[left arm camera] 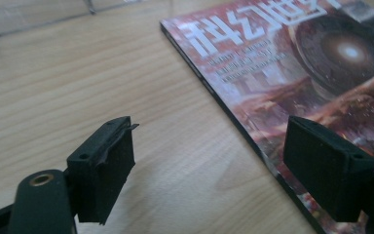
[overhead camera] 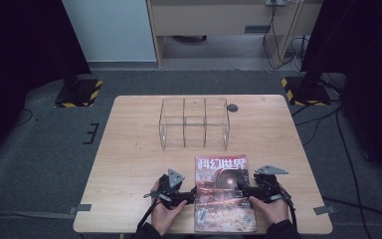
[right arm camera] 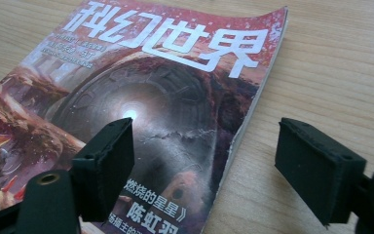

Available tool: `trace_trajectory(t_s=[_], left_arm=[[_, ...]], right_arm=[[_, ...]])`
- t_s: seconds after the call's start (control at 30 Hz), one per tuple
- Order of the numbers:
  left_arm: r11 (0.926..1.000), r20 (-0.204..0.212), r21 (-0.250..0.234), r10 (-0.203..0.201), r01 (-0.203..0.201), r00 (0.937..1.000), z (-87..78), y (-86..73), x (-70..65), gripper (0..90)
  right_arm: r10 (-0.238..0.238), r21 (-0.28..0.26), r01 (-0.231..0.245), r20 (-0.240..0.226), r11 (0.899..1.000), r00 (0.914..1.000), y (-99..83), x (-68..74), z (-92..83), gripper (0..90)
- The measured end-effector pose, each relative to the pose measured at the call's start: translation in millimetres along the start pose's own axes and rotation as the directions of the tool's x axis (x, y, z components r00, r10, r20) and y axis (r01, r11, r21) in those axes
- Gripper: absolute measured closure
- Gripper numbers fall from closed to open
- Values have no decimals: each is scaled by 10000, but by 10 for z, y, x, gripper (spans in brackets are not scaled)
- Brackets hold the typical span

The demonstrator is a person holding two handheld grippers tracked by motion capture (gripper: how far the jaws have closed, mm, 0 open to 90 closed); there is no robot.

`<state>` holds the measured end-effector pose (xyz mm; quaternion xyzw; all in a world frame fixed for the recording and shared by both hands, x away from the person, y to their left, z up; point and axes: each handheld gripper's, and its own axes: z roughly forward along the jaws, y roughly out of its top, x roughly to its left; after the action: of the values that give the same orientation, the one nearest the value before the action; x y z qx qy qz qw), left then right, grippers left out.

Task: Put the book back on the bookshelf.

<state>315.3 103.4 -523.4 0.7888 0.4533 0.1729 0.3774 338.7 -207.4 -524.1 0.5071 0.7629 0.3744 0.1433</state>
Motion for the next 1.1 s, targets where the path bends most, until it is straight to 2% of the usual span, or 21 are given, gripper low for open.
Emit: trace_trajectory(t_s=[0.13,0.3,0.47,0.6,0.93,1.1], left_arm=[[9996,190,254,152,-157,9997,61,-35,-83,192],[9994,437,196,260,-268,9987,90,-55,-165,212],[9997,584,153,203,-212,9981,103,-57,-203,236],[9997,629,110,228,-236,9978,110,-58,-232,252],[9993,862,63,359,-366,9956,148,-41,-344,261],[9991,923,72,415,-423,9949,154,-38,-369,259]], right_arm=[[248,69,-247,-176,9997,9995,-2,-9,29,267],[507,-112,-512,-381,9986,9980,-17,-27,67,296],[567,-190,-579,-585,9981,9967,-17,-6,82,318],[537,-218,-548,-457,9983,9975,-15,8,88,321],[972,-442,-1004,-695,9940,9928,-32,-19,91,327],[1349,-499,-1399,-920,9889,9866,-23,-20,108,327]])
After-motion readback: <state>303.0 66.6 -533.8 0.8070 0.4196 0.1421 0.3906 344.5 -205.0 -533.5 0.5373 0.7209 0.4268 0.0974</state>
